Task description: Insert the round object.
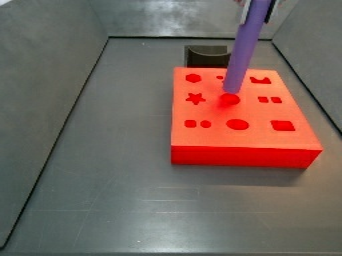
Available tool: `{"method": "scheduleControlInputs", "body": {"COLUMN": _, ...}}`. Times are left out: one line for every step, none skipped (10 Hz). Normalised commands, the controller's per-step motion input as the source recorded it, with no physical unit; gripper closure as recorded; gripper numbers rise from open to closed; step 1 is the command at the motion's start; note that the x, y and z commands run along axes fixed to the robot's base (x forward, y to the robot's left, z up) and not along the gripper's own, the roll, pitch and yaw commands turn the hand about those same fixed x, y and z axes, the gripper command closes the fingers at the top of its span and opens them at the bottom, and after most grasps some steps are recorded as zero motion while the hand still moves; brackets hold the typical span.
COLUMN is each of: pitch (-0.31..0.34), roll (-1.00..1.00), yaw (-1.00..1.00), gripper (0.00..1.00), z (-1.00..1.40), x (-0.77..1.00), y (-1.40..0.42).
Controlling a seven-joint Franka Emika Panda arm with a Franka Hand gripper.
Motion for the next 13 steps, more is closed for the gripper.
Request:
{"method": "scheduleControlInputs", "body": {"pitch": -0.033, "roll": -0.04, "yaw": -0.06, "gripper": 1.0, "z": -0.24, "x": -0.01, "y": -0.03}}
{"method": "scheduleControlInputs", "body": {"pitch": -0.026, "roll": -0.06, "yaw": -0.05, "gripper": 1.0, "z": -0.18, "x": 0.08, "y": -0.06}}
{"method": "scheduleControlInputs", "body": {"pitch": -0.009, "roll": -0.04, "yaw": -0.04, "gripper": 1.0, "z": -0.18, "x": 0.07, "y": -0.01}}
{"method": "scheduleControlInputs", "body": {"pitch": 0.0, "roll": -0.04, "yaw": -0.05, "gripper": 1.0, "z": -0.14, "x": 0.0, "y": 0.0}}
{"method": "scheduleControlInputs", "body": {"pitch": 0.0, "roll": -0.05, "yaw": -0.05, "gripper": 1.0, "z": -0.11, "x": 0.0, "y": -0.03}}
{"method": "scheduleControlInputs", "body": {"pitch": 0.0, "roll": -0.05, "yaw": -0.03, "gripper": 1.0, "z": -0.1, "x": 0.11, "y": -0.05}}
{"method": "scheduleControlInputs", "body": {"pitch": 0.0, "roll": -0.05, "yaw": 0.0, "gripper": 1.0, "z": -0.07, "x": 0.23, "y": -0.08}}
{"method": "scheduleControlInputs", "body": {"pitch": 0.0, "roll": -0.01, "yaw": 0.0, "gripper": 1.0, "z": -0.04, "x": 0.3, "y": -0.1}}
{"method": "scheduleControlInputs", "body": {"pitch": 0.0, "roll": 0.0, "yaw": -0.01, "gripper": 1.0, "z": -0.13, "x": 0.19, "y": -0.03}}
{"method": "scheduleControlInputs", "body": {"pitch": 0.0, "roll": 0.0, "yaw": -0.03, "gripper": 1.0, "z": -0.15, "x": 0.05, "y": 0.0}}
{"method": "scheduleControlInputs", "body": {"pitch": 0.0, "roll": 0.01, "yaw": -0.14, "gripper": 1.0, "z": -0.18, "x": 0.0, "y": 0.0}}
{"method": "scheduleControlInputs", "body": {"pitch": 0.0, "roll": 0.01, "yaw": -0.24, "gripper": 1.0, "z": -0.21, "x": -0.16, "y": 0.01}}
{"method": "scheduleControlInputs", "body": {"pitch": 0.0, "roll": 0.0, "yaw": -0.25, "gripper": 1.0, "z": -0.19, "x": -0.16, "y": 0.0}}
